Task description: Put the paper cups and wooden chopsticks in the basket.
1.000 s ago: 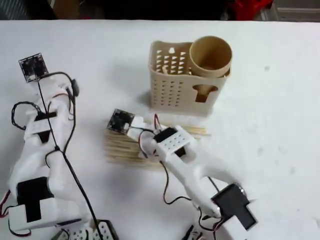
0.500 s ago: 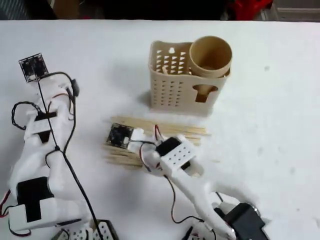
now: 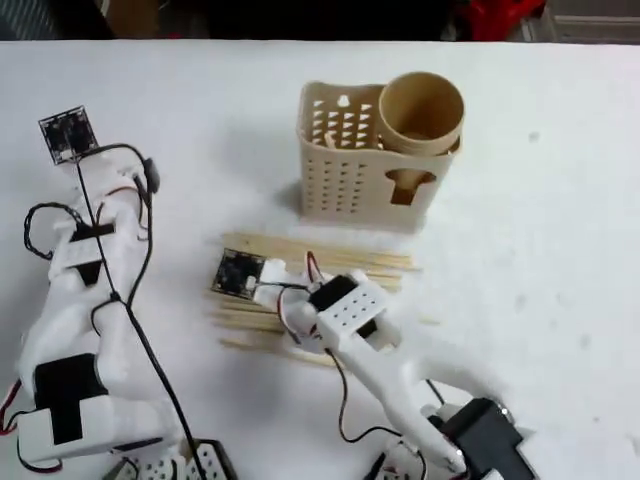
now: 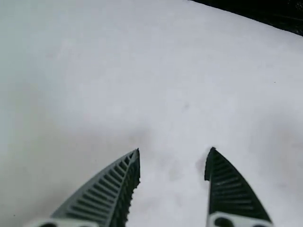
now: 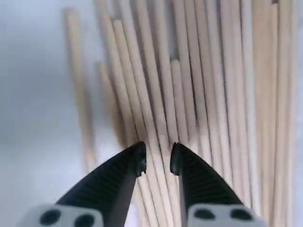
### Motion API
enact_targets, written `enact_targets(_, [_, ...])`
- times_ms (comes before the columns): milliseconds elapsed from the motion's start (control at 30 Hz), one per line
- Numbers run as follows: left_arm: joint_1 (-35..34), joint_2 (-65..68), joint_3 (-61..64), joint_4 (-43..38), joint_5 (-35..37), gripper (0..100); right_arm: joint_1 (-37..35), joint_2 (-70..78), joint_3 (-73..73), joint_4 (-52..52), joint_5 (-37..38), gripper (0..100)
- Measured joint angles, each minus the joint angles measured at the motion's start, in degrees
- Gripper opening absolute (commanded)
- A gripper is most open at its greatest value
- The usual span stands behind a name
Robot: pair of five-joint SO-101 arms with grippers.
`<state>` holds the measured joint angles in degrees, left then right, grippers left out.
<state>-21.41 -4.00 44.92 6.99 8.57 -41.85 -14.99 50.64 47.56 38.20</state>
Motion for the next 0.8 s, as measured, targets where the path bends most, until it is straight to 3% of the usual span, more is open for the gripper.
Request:
enact_targets(267, [0.00,0.00,0.00,0.00,0.00,23,-9.58,-10.90,6.15,5.63,3.52,10.4])
enact_targets(667, [0.00,0.00,0.00,0.00,0.00,23,-7.91,5.63,0.79,0.88,3.87,9.8])
enact_targets(800, [0.00,0.00,0.00,0.00,0.00,23,-7.12,7.82,-0.79,0.97,3.87,1.2])
